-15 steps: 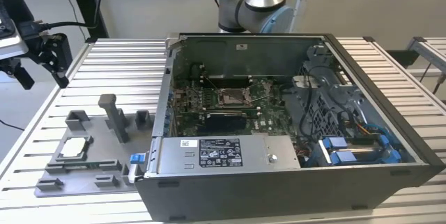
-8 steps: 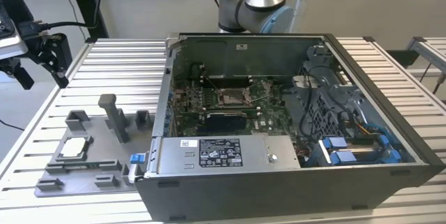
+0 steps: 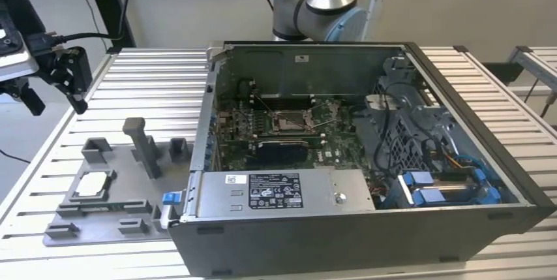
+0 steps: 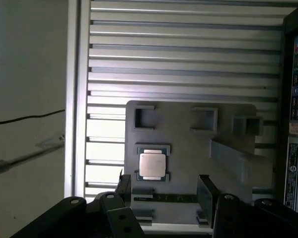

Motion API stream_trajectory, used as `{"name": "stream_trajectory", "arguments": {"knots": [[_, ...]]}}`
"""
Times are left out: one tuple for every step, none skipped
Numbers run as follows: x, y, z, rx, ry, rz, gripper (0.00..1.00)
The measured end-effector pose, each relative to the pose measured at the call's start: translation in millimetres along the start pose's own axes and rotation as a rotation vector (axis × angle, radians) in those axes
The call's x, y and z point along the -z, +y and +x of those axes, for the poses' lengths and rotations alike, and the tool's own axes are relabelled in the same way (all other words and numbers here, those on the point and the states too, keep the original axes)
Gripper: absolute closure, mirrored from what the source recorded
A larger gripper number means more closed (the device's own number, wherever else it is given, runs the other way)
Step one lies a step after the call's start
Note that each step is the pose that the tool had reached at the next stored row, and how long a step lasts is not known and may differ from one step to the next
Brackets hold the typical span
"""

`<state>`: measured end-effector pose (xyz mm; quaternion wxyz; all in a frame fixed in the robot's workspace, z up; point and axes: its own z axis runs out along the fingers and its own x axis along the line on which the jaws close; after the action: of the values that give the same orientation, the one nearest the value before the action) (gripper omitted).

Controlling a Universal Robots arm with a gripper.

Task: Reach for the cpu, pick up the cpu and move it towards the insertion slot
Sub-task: 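Pick up the cpu and move it towards the insertion slot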

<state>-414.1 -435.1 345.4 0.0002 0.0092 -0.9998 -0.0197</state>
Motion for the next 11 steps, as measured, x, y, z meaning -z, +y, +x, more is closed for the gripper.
{"name": "stream_trajectory", "arguments": {"knots": [[-0.8,0.0,0.1,0.000,0.0000,-0.0001,0.00],[-1.5,-0.1,0.2,0.000,0.0001,0.0001,0.00],[-2.3,-0.1,0.3,0.000,0.0000,0.0000,0.00],[-3.1,-0.1,0.3,0.000,0.0001,0.0000,0.00],[-3.8,-0.1,0.3,0.000,0.0001,0.0000,0.00],[-4.6,-0.2,0.3,0.000,0.0001,0.0000,0.00],[-5.6,-0.2,0.3,0.000,0.0001,0.0000,0.00],[-6.6,-0.3,0.4,0.000,0.0001,0.0000,0.00],[-7.7,-0.3,0.4,0.000,-0.0001,-0.0001,0.00],[-8.7,-0.3,0.4,0.000,0.0000,0.0000,0.00],[-9.9,-0.4,0.4,0.000,0.0001,0.0000,0.00]]}}
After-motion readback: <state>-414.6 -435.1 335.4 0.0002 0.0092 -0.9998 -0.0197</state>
